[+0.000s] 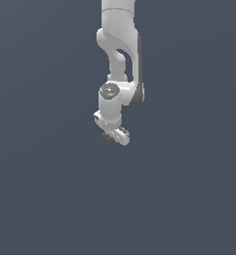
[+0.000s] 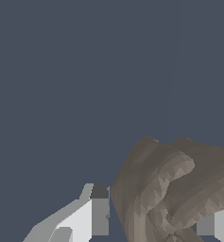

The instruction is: Pick up the object and move it to a goal position.

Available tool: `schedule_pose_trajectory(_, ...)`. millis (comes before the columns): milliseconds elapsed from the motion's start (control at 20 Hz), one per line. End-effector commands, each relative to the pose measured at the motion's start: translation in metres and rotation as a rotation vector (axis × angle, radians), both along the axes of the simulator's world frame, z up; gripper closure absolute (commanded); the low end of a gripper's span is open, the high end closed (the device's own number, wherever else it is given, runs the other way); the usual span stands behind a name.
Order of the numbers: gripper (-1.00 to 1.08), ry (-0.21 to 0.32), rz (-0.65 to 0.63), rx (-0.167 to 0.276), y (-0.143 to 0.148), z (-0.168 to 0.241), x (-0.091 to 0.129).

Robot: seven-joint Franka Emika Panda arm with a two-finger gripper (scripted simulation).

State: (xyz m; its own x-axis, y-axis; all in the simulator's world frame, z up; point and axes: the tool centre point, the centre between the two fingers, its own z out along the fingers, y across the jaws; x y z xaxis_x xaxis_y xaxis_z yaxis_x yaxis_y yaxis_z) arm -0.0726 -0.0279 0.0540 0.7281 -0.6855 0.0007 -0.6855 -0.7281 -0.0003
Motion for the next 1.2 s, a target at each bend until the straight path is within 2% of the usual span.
schedule_pose_trajectory(0,1.08,0.0,0.001,0.0,0.012,0.007,0.009)
schedule_pose_trajectory(750,1.08,0.0,0.0,-0.002,0.117,0.065,0.087)
schedule_pose_trajectory(1150,1.08,0.0,0.0,-0.001,0.164,0.091,0.123)
